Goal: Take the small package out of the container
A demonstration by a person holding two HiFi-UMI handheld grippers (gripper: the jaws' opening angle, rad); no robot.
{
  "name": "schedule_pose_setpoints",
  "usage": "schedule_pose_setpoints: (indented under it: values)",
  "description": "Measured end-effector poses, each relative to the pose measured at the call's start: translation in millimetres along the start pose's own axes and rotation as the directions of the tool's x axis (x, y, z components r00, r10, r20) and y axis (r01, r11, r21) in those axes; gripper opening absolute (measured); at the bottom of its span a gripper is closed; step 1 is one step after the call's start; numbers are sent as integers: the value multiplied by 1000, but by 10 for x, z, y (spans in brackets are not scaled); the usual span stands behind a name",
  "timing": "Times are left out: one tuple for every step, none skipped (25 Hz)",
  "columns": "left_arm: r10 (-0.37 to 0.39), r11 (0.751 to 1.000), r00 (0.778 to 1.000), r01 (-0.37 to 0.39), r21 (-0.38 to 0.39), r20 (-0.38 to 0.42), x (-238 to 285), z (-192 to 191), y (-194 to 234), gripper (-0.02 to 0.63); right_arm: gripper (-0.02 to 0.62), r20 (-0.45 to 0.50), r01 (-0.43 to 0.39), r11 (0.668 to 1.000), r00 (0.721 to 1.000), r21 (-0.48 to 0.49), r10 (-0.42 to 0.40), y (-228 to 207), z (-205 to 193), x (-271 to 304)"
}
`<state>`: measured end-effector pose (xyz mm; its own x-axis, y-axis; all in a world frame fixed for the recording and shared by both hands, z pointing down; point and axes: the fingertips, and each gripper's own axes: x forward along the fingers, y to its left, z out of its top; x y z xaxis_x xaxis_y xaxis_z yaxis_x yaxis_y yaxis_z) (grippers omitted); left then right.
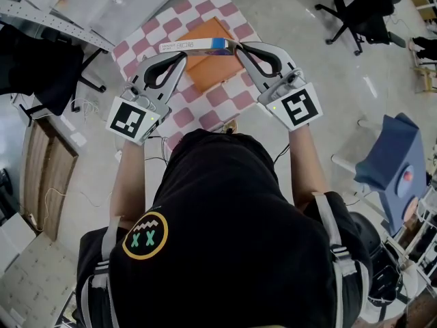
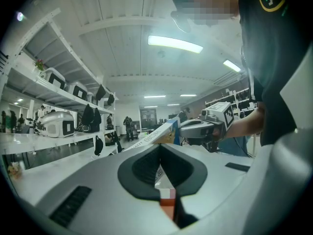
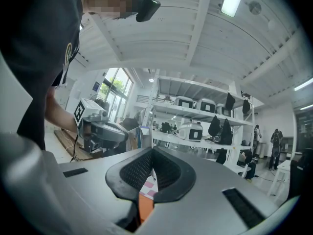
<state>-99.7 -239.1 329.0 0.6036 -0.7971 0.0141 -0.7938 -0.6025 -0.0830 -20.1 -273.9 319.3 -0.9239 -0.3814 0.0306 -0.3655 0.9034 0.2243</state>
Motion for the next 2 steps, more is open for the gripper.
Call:
schedule_pose_setpoints:
  values:
    - [0,1000,1000,0,1,0,3,4,-2,20,23,1,1,1000,1000,0,-1,-2,4,-2]
    - [-1,1000,1000,1,1,0,5,7,-5,20,23,2,1,1000,1000,-1,-1,-4,8,-4]
